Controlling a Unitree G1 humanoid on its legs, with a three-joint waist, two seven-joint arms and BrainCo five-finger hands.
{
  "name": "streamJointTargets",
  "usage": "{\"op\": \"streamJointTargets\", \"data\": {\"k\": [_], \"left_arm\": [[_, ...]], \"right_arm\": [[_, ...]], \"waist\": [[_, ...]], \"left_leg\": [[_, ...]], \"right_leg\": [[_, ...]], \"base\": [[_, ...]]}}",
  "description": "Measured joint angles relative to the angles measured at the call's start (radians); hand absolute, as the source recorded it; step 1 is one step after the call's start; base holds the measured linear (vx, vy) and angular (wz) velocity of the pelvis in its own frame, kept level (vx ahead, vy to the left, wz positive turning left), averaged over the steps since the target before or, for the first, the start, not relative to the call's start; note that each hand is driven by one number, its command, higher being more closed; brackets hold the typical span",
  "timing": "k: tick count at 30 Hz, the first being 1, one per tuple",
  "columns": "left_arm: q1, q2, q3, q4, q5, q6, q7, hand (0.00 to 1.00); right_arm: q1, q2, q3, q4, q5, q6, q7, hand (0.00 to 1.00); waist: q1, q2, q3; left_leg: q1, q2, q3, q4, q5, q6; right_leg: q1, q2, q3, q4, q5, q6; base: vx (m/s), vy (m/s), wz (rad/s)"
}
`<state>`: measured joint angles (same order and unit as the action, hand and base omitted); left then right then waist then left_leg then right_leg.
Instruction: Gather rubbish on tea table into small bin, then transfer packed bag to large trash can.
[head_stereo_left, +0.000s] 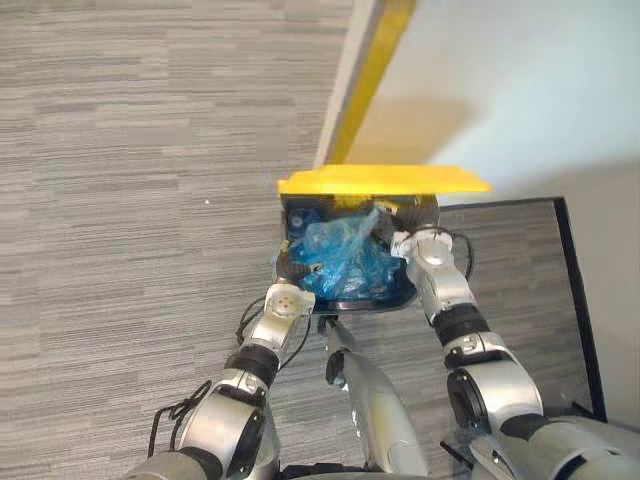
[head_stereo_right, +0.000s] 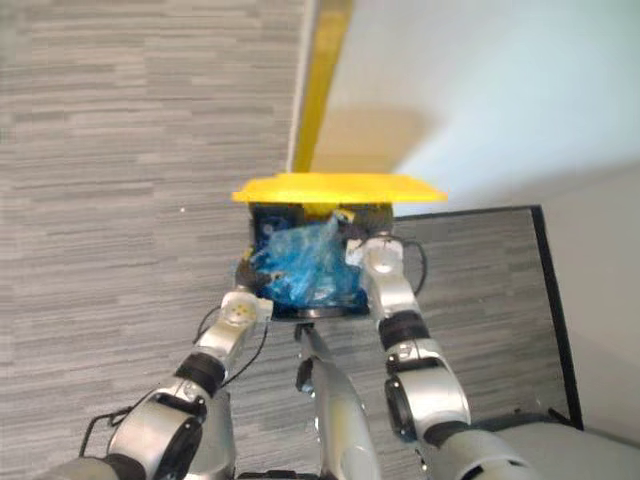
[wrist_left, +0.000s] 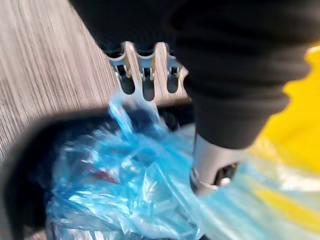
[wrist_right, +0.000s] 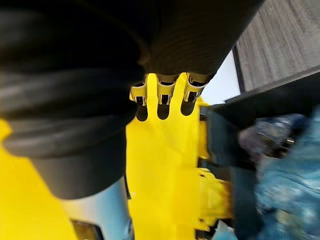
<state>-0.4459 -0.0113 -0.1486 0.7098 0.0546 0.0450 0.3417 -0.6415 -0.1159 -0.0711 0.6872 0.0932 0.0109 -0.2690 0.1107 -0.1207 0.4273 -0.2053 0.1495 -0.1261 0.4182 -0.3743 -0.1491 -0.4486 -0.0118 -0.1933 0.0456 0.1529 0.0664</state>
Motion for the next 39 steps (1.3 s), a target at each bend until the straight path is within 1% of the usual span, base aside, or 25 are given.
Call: {"op": "streamJointTargets", "data": {"k": [4, 5, 7, 8, 9, 10, 13, 15, 16, 17, 18, 19, 20, 21, 22, 23, 24, 25, 26, 27, 28, 29, 30, 32, 39], "left_arm": [[0.120, 0.017, 0.006, -0.050, -0.021, -0.004, -0.029, 0.00], [0.157, 0.021, 0.008, -0.065, -0.023, -0.008, -0.042, 0.00], [0.252, 0.021, 0.038, -0.101, -0.043, -0.015, -0.065, 0.00], [0.294, 0.022, 0.059, -0.103, -0.053, -0.018, -0.071, 0.00], [0.314, 0.022, 0.074, -0.103, -0.057, -0.018, -0.073, 0.00], [0.360, 0.021, 0.122, -0.102, -0.063, -0.018, -0.088, 0.00], [0.429, 0.019, 0.209, -0.075, -0.099, -0.017, -0.093, 0.00], [0.449, 0.019, 0.238, -0.034, -0.108, -0.012, -0.093, 0.00], [0.459, 0.019, 0.255, -0.010, -0.121, -0.005, -0.092, 0.00], [0.463, 0.014, 0.278, -0.001, -0.124, 0.001, -0.091, 0.00], [0.464, 0.011, 0.289, 0.000, -0.124, 0.001, -0.091, 0.00], [0.464, 0.007, 0.317, 0.019, -0.119, 0.003, -0.088, 0.00], [0.466, 0.007, 0.322, 0.037, -0.115, 0.007, -0.088, 0.00], [0.473, 0.007, 0.321, 0.050, -0.114, 0.010, -0.088, 0.00], [0.483, 0.003, 0.321, 0.071, -0.097, 0.014, -0.088, 0.00], [0.478, 0.001, 0.323, 0.077, -0.085, 0.015, -0.089, 0.00], [0.458, -0.005, 0.331, 0.108, -0.074, 0.018, -0.090, 0.00], [0.452, -0.014, 0.332, 0.119, -0.074, 0.022, -0.092, 0.00], [0.446, -0.045, 0.349, 0.138, -0.074, 0.026, -0.091, 0.00], [0.440, -0.049, 0.352, 0.143, -0.074, 0.026, -0.092, 0.00], [0.432, -0.046, 0.355, 0.159, -0.075, 0.029, -0.092, 0.00], [0.432, -0.047, 0.355, 0.173, -0.075, 0.029, -0.093, 0.00], [0.429, -0.046, 0.360, 0.184, -0.075, 0.026, -0.092, 0.00], [0.433, -0.048, 0.363, 0.190, -0.076, 0.027, -0.092, 0.00], [0.461, -0.039, 0.400, 0.235, -0.076, 0.026, -0.091, 0.00]], "right_arm": [[0.086, 0.018, -0.009, -0.002, -0.019, 0.010, 0.021, 0.00], [0.117, 0.028, -0.013, -0.006, -0.028, 0.010, 0.025, 0.00], [0.199, 0.050, -0.022, -0.013, -0.055, 0.015, 0.034, 0.00], [0.242, 0.062, -0.023, -0.024, -0.057, 0.017, 0.037, 0.00], [0.262, 0.068, -0.024, -0.033, -0.057, 0.018, 0.039, 0.00], [0.311, 0.083, -0.022, -0.057, -0.069, 0.017, 0.049, 0.00], [0.419, 0.100, -0.022, -0.116, -0.103, 0.016, 0.063, 0.00], [0.499, 0.108, -0.025, -0.148, -0.134, 0.015, 0.070, 0.00], [0.570, 0.117, -0.026, -0.170, -0.139, 0.015, 0.074, 0.00], [0.631, 0.125, -0.026, -0.168, -0.150, 0.016, 0.076, 0.00], [0.646, 0.128, -0.026, -0.165, -0.159, 0.017, 0.078, 0.00], [0.699, 0.148, -0.034, -0.150, -0.188, 0.017, 0.077, 0.00], [0.736, 0.164, -0.052, -0.133, -0.214, 0.017, 0.076, 0.00], [0.761, 0.172, -0.067, -0.101, -0.218, 0.017, 0.076, 0.00], [0.786, 0.171, -0.100, -0.018, -0.234, 0.020, 0.074, 0.00], [0.794, 0.180, -0.128, 0.033, -0.248, 0.020, 0.071, 0.00], [0.789, 0.176, -0.164, 0.081, -0.247, 0.019, 0.068, 0.00], [0.785, 0.170, -0.178, 0.100, -0.243, 0.020, 0.064, 0.00], [0.758, 0.154, -0.201, 0.136, -0.216, 0.021, 0.061, 0.00], [0.758, 0.154, -0.208, 0.136, -0.205, 0.021, 0.060, 0.00], [0.747, 0.153, -0.218, 0.151, -0.196, 0.021, 0.061, 0.00], [0.742, 0.150, -0.221, 0.164, -0.186, 0.026, 0.061, 0.00], [0.741, 0.149, -0.222, 0.175, -0.174, 0.028, 0.061, 0.00], [0.727, 0.145, -0.222, 0.203, -0.169, 0.031, 0.062, 0.00], [0.718, 0.128, -0.244, 0.255, -0.160, 0.032, 0.062, 0.00]], "waist": [[0.005, 0.023, -0.015], [0.006, 0.029, -0.031], [0.009, 0.052, -0.058], [0.011, 0.057, -0.080], [0.011, 0.058, -0.089], [0.011, 0.058, -0.095], [0.015, 0.053, -0.106], [0.010, 0.051, -0.116], [-0.002, 0.045, -0.126], [-0.004, 0.047, -0.140], [-0.003, 0.048, -0.145], [-0.014, 0.048, -0.151], [-0.027, 0.033, -0.163], [-0.030, 0.032, -0.181], [-0.033, 0.014, -0.221], [-0.036, -0.013, -0.238], [-0.031, 0.002, -0.249], [-0.027, 0.018, -0.259], [-0.027, 0.064, -0.278], [-0.034, 0.064, -0.282], [-0.045, 0.063, -0.278], [-0.052, 0.074, -0.288], [-0.052, 0.083, -0.294], [-0.053, 0.091, -0.304], [-0.054, 0.100, -0.336]], "left_leg": [[0.039, -0.016, -0.003, -0.020, 0.009, 0.015], [0.047, -0.019, -0.003, -0.027, 0.010, 0.016], [0.081, -0.021, 0.002, -0.032, 0.012, 0.015], [0.090, -0.024, 0.007, -0.034, 0.010, 0.018], [0.094, -0.026, 0.008, -0.034, 0.010, 0.019], [0.121, -0.033, 0.013, -0.036, 0.009, 0.021], [0.176, -0.050, 0.055, -0.036, 0.001, 0.043], [0.191, -0.066, 0.063, -0.026, -0.001, 0.046], [0.193, -0.078, 0.063, -0.016, 0.002, 0.051], [0.192, -0.064, 0.069, -0.024, 0.018, 0.056], [0.194, -0.049, 0.084, -0.039, 0.027, 0.049], [0.213, -0.036, 0.093, -0.085, 0.063, 0.041], [0.231, -0.033, 0.091, -0.116, 0.081, 0.035], [0.242, -0.028, 0.094, -0.134, 0.088, 0.026], [0.242, -0.019, 0.103, -0.135, 0.091, 0.019], [0.242, -0.022, 0.121, -0.127, 0.092, 0.011], [0.235, -0.006, 0.161, -0.134, 0.098, 0.004], [0.231, 0.009, 0.189, -0.144, 0.103, 0.012], [0.225, 0.057, 0.241, -0.190, 0.127, 0.048], [0.236, 0.049, 0.270, -0.204, 0.142, 0.030], [0.262, 0.038, 0.285, -0.216, 0.148, 0.019], [0.283, 0.037, 0.301, -0.234, 0.156, 0.025], [0.285, 0.038, 0.304, -0.237, 0.156, 0.025], [0.278, 0.034, 0.301, -0.250, 0.156, 0.029], [0.281, -0.005, 0.292, -0.314, 0.193, 0.045]], "right_leg": [[0.034, -0.018, -0.002, 0.001, -0.007, 0.010], [0.038, -0.021, -0.002, 0.003, -0.011, 0.014], [0.068, -0.023, 0.001, 0.005, -0.015, 0.017], [0.070, -0.025, 0.005, 0.013, -0.019, 0.015], [0.070, -0.027, 0.006, 0.018, -0.022, 0.013], [0.085, -0.032, 0.013, 0.033, -0.029, 0.013], [0.102, -0.046, 0.049, 0.079, -0.043, 0.018], [0.102, -0.061, 0.059, 0.108, -0.059, 0.039], [0.102, -0.078, 0.054, 0.123, -0.076, 0.065], [0.101, -0.084, 0.034, 0.130, -0.131, 0.120], [0.086, -0.082, 0.024, 0.167, -0.146, 0.114], [0.028, -0.105, 0.023, 0.434, -0.178, 0.001], [0.030, -0.119, 0.026, 0.583, -0.218, -0.026], [0.039, -0.126, 0.034, 0.666, -0.249, -0.029], [0.095, -0.147, 0.044, 0.726, -0.321, -0.024], [0.126, -0.148, 0.044, 0.662, -0.365, -0.014], [0.166, -0.105, 0.036, 0.541, -0.379, -0.035], [0.181, -0.078, 0.040, 0.472, -0.371, -0.048], [0.194, -0.025, 0.052, 0.364, -0.316, -0.064], [0.186, -0.047, 0.039, 0.389, -0.329, -0.072], [0.187, -0.047, 0.052, 0.402, -0.335, -0.071], [0.198, -0.039, 0.065, 0.393, -0.329, -0.073], [0.202, -0.036, 0.067, 0.378, -0.322, -0.062], [0.204, -0.036, 0.067, 0.349, -0.305, -0.052], [0.248, -0.057, 0.066, 0.218, -0.217, -0.031]], "base": [[0.03, 0.070, 0.07], [0.04, 0.046, 0.02], [0.05, 0.066, -0.04], [0.03, 0.061, -0.07], [0.03, 0.075, -0.10], [0.00, 0.080, -0.15], [-0.07, 0.080, -0.24], [-0.12, 0.077, -0.13], [-0.14, 0.059, 0.00], [-0.14, 0.042, -0.04], [-0.14, -0.033, -0.09], [-0.08, -0.071, 0.03], [-0.07, -0.096, 0.08], [0.04, -0.142, 0.01], [0.06, -0.155, -0.21], [0.06, -0.180, -0.50], [-0.01, -0.098, -0.65], [-0.10, -0.129, -1.06], [-0.09, -0.095, -0.97], [-0.08, -0.064, -0.91], [-0.06, -0.043, -0.50], [-0.13, -0.039, -0.37], [-0.13, -0.057, -0.19], [-0.12, 0.006, 0.00], [-0.04, 0.084, 0.05]]}}
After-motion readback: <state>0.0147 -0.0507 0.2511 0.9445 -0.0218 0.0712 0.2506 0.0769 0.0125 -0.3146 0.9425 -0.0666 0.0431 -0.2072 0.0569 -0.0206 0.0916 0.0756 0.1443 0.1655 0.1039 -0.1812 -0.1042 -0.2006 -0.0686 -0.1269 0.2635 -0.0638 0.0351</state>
